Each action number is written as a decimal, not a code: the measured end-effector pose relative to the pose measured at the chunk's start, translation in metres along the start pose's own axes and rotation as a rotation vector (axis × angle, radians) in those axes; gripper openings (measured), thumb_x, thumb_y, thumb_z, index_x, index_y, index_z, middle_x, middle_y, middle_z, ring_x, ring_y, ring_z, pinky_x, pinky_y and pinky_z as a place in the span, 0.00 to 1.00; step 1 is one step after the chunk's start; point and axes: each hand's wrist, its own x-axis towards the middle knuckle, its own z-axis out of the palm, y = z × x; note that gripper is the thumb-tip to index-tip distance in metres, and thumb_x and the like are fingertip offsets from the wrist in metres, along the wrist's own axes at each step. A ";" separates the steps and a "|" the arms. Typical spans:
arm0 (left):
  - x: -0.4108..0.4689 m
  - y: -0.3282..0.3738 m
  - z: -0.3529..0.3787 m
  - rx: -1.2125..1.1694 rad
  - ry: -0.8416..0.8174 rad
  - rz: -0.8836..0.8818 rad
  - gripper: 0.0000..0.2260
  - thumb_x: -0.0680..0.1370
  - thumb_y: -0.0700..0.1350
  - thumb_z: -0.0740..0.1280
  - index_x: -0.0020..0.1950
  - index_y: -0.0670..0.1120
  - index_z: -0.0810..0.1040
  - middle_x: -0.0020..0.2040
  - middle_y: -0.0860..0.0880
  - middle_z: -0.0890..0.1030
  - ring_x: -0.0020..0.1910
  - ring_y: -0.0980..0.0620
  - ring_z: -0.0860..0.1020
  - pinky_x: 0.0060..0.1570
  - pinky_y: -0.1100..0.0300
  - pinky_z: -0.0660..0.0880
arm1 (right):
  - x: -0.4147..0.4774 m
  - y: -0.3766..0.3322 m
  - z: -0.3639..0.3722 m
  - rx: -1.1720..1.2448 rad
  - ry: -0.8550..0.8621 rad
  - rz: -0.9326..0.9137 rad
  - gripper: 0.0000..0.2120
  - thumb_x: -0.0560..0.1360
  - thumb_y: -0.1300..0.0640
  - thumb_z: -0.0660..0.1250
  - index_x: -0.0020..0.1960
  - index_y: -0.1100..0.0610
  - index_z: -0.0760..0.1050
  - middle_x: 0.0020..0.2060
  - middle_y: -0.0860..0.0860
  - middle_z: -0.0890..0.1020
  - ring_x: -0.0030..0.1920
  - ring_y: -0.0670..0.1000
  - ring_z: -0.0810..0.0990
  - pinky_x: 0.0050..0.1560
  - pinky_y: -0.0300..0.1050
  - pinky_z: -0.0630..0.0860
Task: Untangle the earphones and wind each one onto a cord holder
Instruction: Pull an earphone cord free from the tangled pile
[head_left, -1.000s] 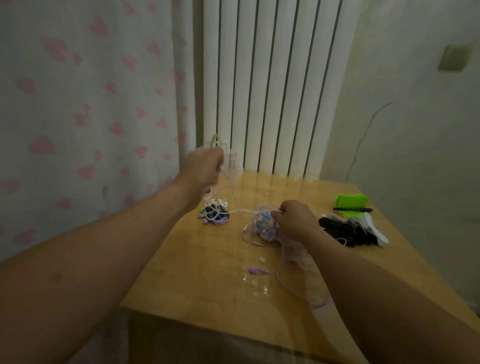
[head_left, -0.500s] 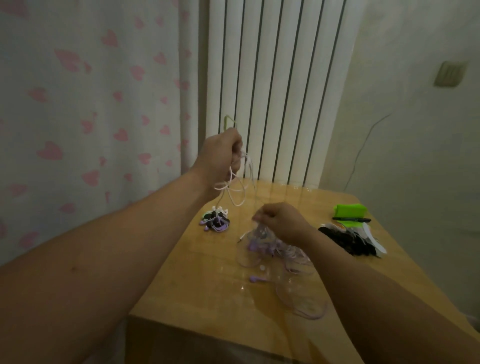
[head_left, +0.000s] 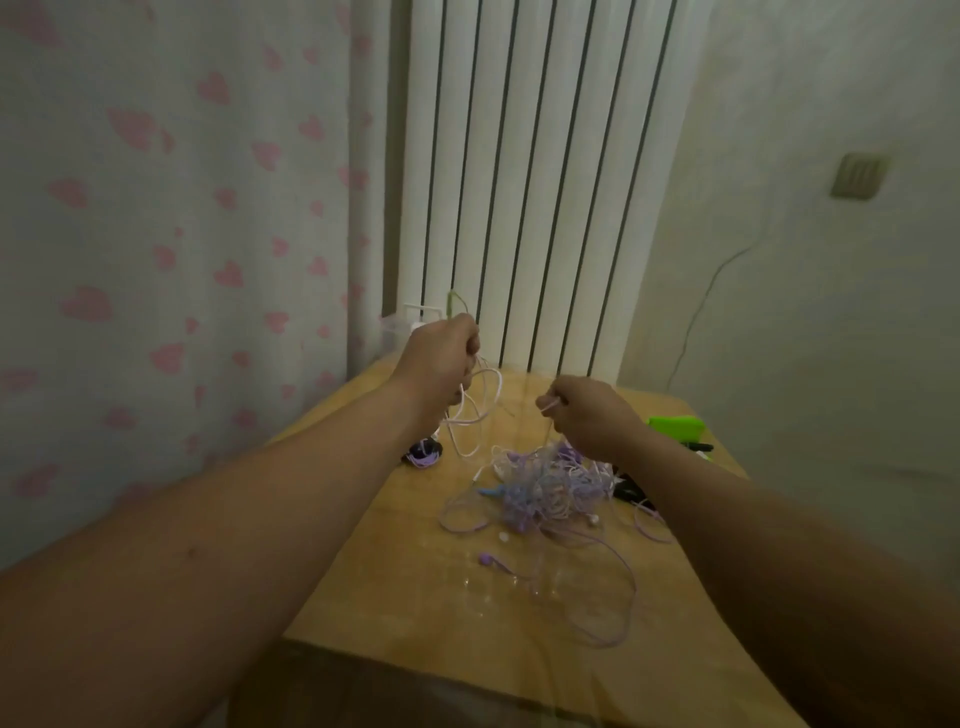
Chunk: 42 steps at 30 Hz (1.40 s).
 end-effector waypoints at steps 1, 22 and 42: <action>-0.001 -0.003 0.001 0.011 -0.009 0.001 0.12 0.79 0.40 0.59 0.35 0.48 0.67 0.28 0.49 0.63 0.25 0.51 0.58 0.26 0.60 0.53 | -0.001 -0.001 -0.002 0.023 0.040 -0.007 0.13 0.85 0.47 0.62 0.48 0.54 0.75 0.41 0.51 0.79 0.44 0.56 0.78 0.44 0.51 0.73; -0.013 0.046 -0.024 -0.038 0.044 0.135 0.10 0.82 0.41 0.60 0.41 0.47 0.71 0.25 0.50 0.61 0.22 0.54 0.58 0.22 0.63 0.55 | -0.089 0.063 -0.047 0.656 0.078 0.286 0.13 0.83 0.50 0.68 0.53 0.60 0.82 0.37 0.53 0.77 0.36 0.49 0.72 0.35 0.43 0.68; -0.019 0.019 -0.024 0.044 0.206 0.167 0.10 0.81 0.40 0.61 0.40 0.44 0.75 0.24 0.50 0.66 0.23 0.51 0.61 0.28 0.56 0.56 | -0.106 0.085 -0.142 -0.146 0.332 0.048 0.09 0.78 0.47 0.73 0.48 0.52 0.82 0.39 0.49 0.79 0.43 0.55 0.79 0.40 0.45 0.67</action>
